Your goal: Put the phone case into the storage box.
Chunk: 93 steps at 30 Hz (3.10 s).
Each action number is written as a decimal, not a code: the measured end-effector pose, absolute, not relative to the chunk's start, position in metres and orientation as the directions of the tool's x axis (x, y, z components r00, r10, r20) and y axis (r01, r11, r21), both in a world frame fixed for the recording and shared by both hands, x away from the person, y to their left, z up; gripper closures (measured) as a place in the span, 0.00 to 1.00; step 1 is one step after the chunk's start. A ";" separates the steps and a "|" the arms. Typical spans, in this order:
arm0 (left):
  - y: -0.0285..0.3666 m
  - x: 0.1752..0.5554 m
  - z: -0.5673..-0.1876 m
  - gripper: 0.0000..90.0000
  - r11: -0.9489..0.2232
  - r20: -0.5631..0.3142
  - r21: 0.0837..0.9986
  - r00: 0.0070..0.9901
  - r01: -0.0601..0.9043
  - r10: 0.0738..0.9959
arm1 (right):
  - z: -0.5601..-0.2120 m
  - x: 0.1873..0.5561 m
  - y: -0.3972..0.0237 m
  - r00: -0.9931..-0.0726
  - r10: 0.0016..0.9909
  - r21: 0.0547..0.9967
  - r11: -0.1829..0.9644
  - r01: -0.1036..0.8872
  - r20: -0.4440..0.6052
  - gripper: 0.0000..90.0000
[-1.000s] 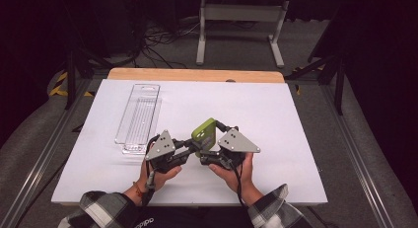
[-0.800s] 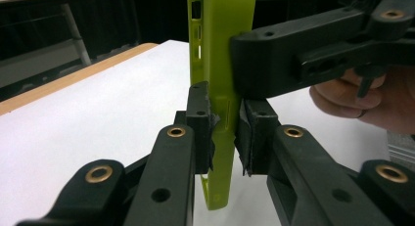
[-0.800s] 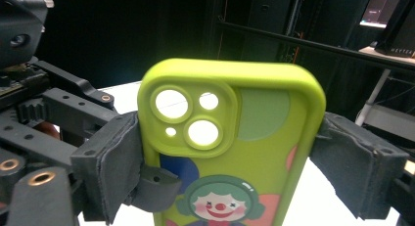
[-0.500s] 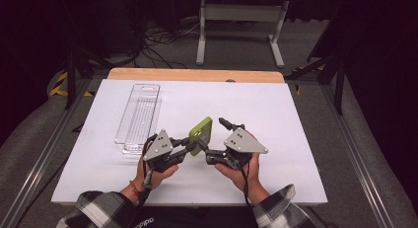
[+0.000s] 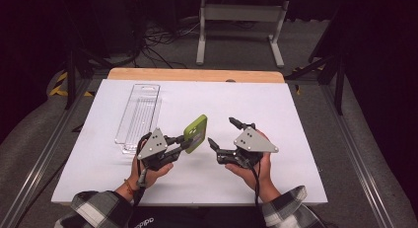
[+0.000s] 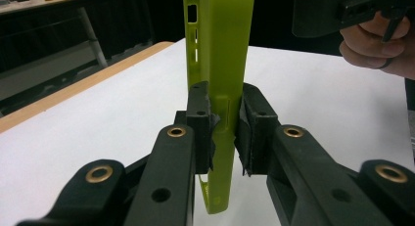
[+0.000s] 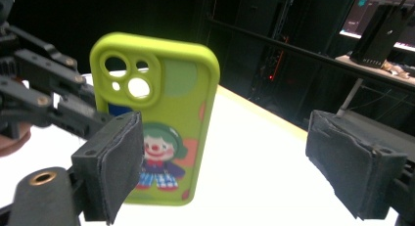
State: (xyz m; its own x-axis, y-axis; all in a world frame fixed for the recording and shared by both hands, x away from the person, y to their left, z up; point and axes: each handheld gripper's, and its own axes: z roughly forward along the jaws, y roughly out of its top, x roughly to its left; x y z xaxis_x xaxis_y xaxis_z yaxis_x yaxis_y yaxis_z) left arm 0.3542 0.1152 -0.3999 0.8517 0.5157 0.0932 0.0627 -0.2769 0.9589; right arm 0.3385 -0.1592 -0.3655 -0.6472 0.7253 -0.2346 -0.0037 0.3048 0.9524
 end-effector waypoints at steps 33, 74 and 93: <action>0.142 0.354 -0.383 0.87 -0.317 0.170 0.948 0.841 0.002 0.514 | -0.384 0.330 -0.182 -0.614 0.724 0.911 0.413 0.019 -0.315 0.11; 0.168 0.355 -0.369 0.87 -0.294 0.187 0.956 0.812 -0.020 0.553 | -0.415 0.316 -0.215 -0.596 0.717 0.867 0.493 0.067 -0.362 0.11; 0.194 0.361 -0.358 0.87 -0.270 0.178 0.963 0.791 -0.016 0.586 | -0.422 0.316 -0.216 -0.598 0.718 0.861 0.501 0.089 -0.356 0.10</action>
